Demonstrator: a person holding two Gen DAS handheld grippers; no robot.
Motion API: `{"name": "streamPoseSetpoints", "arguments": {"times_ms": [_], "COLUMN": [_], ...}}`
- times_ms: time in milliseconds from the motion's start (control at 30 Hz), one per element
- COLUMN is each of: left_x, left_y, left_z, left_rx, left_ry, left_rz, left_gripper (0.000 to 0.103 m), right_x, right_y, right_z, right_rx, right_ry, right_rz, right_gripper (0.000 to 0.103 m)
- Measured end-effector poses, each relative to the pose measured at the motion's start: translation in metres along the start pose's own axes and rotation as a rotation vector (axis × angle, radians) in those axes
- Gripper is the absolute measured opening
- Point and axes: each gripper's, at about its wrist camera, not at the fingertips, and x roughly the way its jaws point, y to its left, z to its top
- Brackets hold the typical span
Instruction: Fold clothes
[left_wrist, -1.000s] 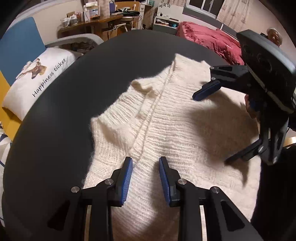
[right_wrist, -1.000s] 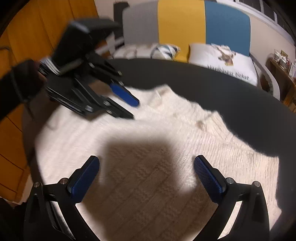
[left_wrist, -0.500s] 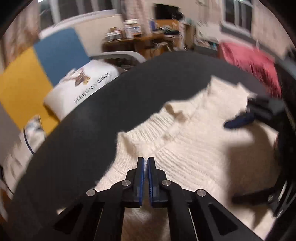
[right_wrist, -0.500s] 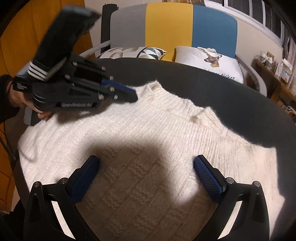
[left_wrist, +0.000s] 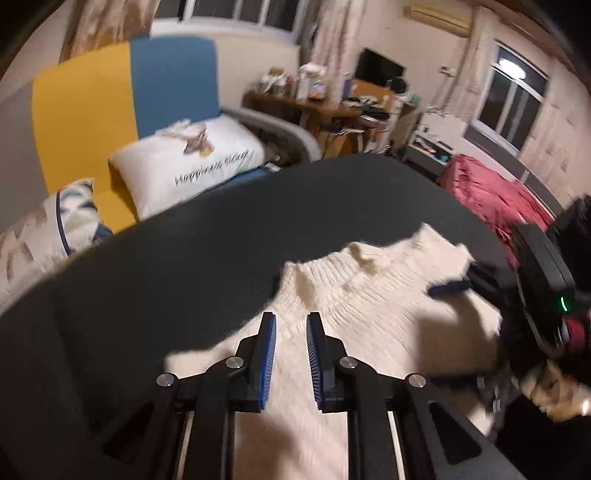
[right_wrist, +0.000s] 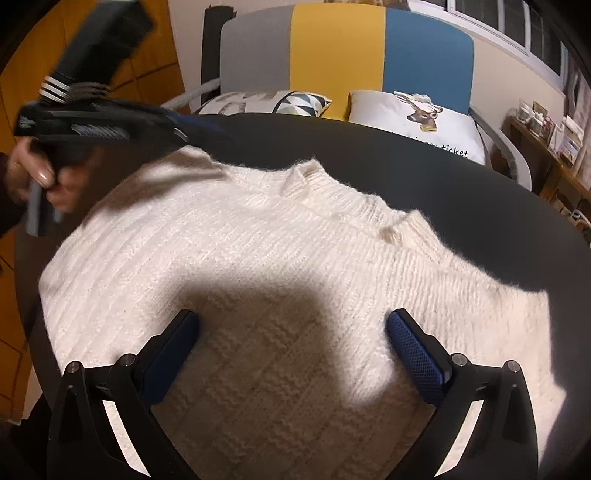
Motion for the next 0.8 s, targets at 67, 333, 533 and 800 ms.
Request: {"name": "streamPoseSetpoints", "arguments": {"times_ms": [67, 333, 533, 800], "left_x": [-0.002, 0.060, 0.045, 0.064], "left_y": [-0.012, -0.018, -0.006, -0.006], "left_z": [-0.012, -0.036, -0.025, 0.014], "left_rx": [0.089, 0.110, 0.010, 0.239], "left_ry": [0.029, 0.114, 0.025, 0.129], "left_rz": [0.002, 0.217, 0.139, -0.117], "left_gripper": [0.016, 0.022, 0.020, 0.028], "right_x": [0.000, 0.006, 0.012, -0.030], "right_y": [0.005, 0.020, 0.005, -0.001], "right_z": [0.005, 0.020, -0.002, -0.006], "right_rx": [-0.015, -0.063, 0.038, 0.012], "right_ry": [0.010, 0.062, -0.020, 0.008], "right_rz": [-0.001, -0.014, 0.018, 0.201], "right_gripper": [0.103, 0.103, 0.103, 0.103]}}
